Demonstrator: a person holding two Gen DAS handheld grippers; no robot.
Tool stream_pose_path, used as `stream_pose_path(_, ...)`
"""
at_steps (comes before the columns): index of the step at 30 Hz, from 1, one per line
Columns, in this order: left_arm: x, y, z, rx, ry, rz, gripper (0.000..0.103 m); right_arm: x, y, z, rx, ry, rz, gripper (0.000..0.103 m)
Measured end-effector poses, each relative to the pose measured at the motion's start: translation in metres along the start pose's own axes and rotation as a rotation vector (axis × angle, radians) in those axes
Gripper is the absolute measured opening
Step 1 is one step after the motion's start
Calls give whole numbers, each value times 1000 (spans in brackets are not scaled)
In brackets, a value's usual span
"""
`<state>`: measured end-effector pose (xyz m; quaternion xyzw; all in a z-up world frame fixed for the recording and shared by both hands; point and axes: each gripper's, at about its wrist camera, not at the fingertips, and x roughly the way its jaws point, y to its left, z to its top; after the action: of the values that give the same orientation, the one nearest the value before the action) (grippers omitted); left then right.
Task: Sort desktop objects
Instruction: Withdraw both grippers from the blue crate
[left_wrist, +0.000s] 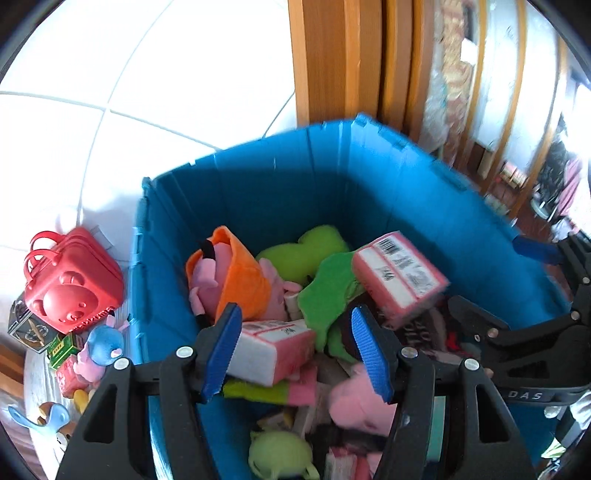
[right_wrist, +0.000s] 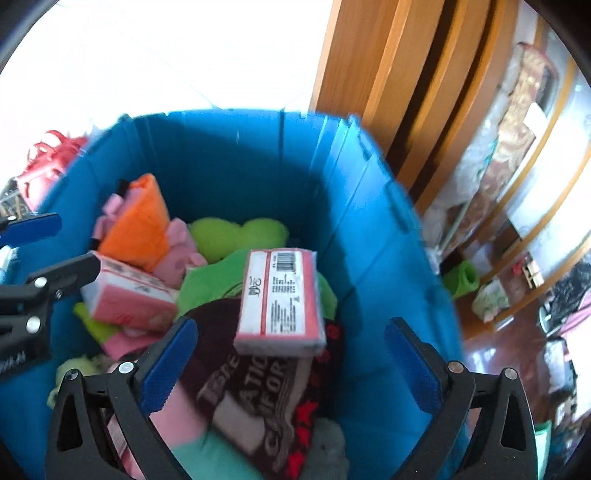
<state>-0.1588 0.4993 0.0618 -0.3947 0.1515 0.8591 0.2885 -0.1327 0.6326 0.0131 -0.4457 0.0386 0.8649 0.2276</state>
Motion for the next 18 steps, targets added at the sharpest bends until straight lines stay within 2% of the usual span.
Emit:
stream_pose_path(2, -22, 0, -9, -13, -35, -20, 61, -28, 2, -11, 4, -49, 21, 103)
stream_pose_path(4, -47, 1, -19, -27, -82, -33, 70, -49, 5, -23, 2, -100, 18, 103)
stream_pose_path(5, -57, 1, -25, -34, -108, -38, 79, -59, 6, -30, 4, -125, 8, 103)
stream_pose_path(6, -71, 1, -33, -40, -149, -41, 83, -67, 8, -35, 6, -145, 1, 103)
stream_pose_path(10, -108, -2, -63, -45, -253, -33, 83, -94, 15, -65, 19, -211, -6, 103)
stream_pose_path(12, -124, -3, -79, -50, -301, -29, 88, -105, 21, -80, 28, -244, -11, 103)
stream_pose_path(14, -136, -3, -94, -61, -343, -17, 89, -119, 27, -93, 35, -280, -17, 103)
stream_pose_path(16, -150, -3, -110, -72, -382, 5, 94, -129, 31, -103, 50, -310, -20, 103)
stream_pose_path(17, -156, -2, -117, -83, -399, 20, 101, -135, 34, -108, 58, -329, -25, 103)
stream_pose_path(18, -161, -1, -125, -95, -420, 30, 103, -141, 37, -113, 64, -348, -30, 103)
